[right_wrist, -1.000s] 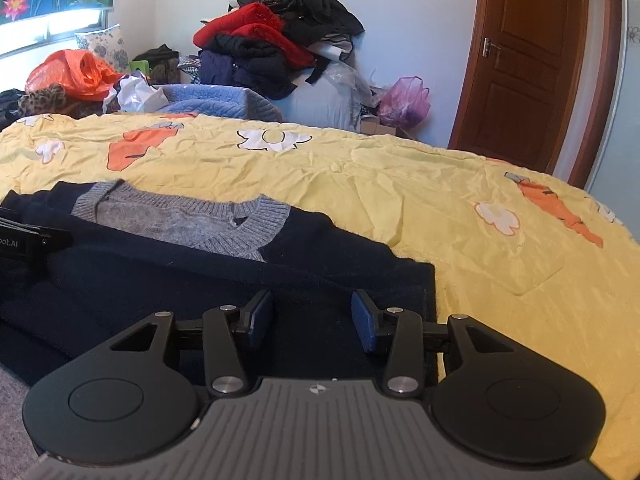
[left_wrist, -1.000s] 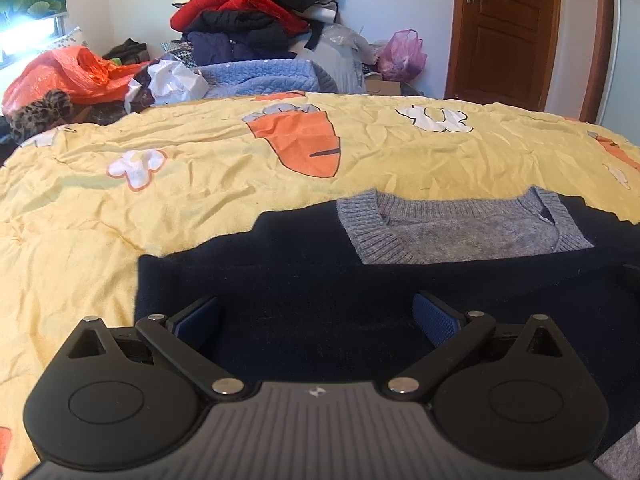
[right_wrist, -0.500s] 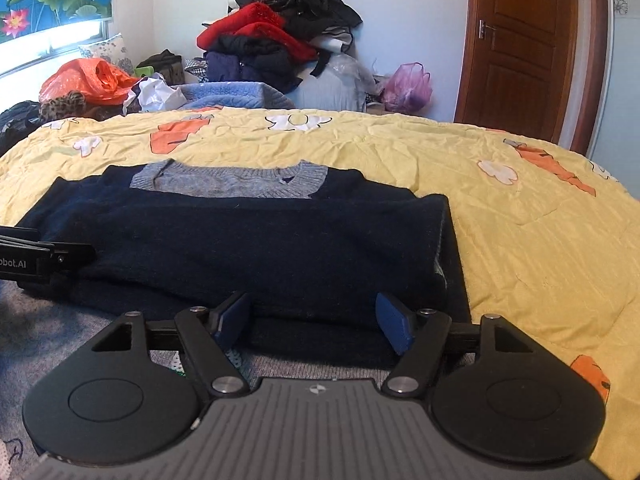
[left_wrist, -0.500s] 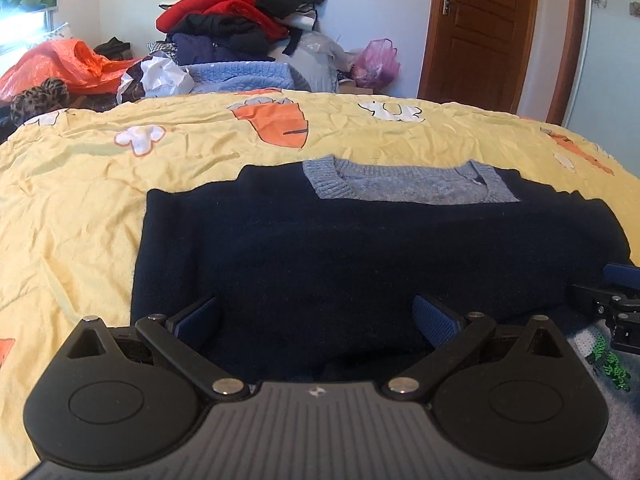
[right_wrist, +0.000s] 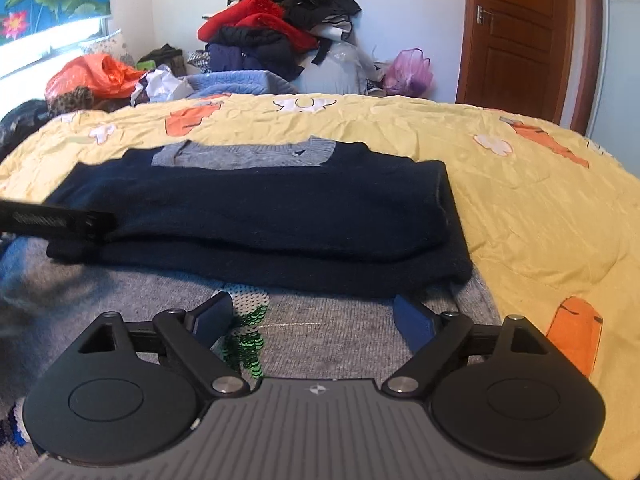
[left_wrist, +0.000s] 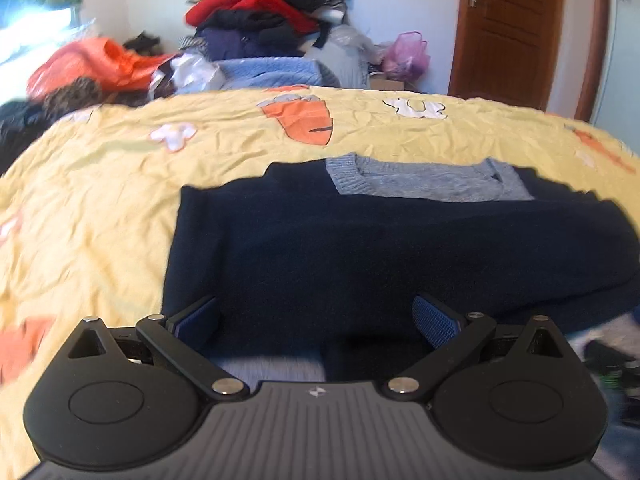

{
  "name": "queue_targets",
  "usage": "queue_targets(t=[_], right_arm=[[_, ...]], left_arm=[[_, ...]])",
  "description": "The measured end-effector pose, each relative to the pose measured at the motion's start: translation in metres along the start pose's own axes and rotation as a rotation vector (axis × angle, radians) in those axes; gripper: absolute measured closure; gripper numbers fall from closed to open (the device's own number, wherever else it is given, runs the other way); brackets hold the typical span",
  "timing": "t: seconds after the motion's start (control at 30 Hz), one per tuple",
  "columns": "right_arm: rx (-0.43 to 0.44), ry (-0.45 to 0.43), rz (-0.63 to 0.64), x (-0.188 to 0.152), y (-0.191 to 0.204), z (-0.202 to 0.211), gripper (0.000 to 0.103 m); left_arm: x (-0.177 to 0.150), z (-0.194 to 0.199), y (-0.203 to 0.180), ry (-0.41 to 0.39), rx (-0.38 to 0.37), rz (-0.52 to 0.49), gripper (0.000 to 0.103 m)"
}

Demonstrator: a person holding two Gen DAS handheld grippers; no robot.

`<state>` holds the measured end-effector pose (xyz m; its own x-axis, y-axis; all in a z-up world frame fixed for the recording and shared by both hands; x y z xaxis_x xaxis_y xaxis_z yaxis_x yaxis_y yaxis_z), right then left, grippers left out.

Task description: Fold small clothes

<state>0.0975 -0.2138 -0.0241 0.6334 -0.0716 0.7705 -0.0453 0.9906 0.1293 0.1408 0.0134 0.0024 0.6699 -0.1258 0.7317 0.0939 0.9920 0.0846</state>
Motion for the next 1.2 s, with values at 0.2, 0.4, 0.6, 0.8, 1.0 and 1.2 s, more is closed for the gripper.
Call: queue_targets(t=[0.2, 0.4, 0.6, 0.8, 1.0, 1.2], right_arm=[[0.005, 0.0, -0.005, -0.002, -0.001, 0.0, 0.012], [0.007, 0.014, 0.009, -0.003, 0.002, 0.0, 0.006], [0.016, 0.044, -0.032, -0.006, 0.009, 0.019, 0.007], [-0.001, 0.033, 0.016, -0.018, 0.011, 0.017, 0.0], [-0.005, 0.031, 0.018, -0.017, 0.011, 0.017, 0.0], [-0.005, 0.03, 0.016, -0.018, 0.01, 0.018, 0.0]], left_arm=[[-0.032, 0.019, -0.008, 0.032, -0.01, -0.028, 0.0], [-0.046, 0.019, -0.01, -0.01, 0.002, -0.032, 0.0], [-0.048, 0.019, -0.009, -0.013, 0.0, -0.03, 0.0], [-0.048, 0.019, -0.009, -0.013, -0.001, -0.03, 0.0], [-0.049, 0.021, -0.01, -0.011, 0.002, -0.035, 0.0], [-0.052, 0.034, -0.007, 0.048, 0.032, -0.004, 0.0]])
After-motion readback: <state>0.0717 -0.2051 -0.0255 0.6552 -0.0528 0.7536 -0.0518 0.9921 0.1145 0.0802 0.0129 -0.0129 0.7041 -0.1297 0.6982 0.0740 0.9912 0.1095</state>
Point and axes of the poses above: each gripper's, at about its wrist camera, not at the fingertips, and z roughly against the way its jaws point, y to its left, x to its top, the point moved 1 cm from there along -z, roughly the way its jaws point, and after that the axes turned 7 degrees about -z, right-handed, at the moved point
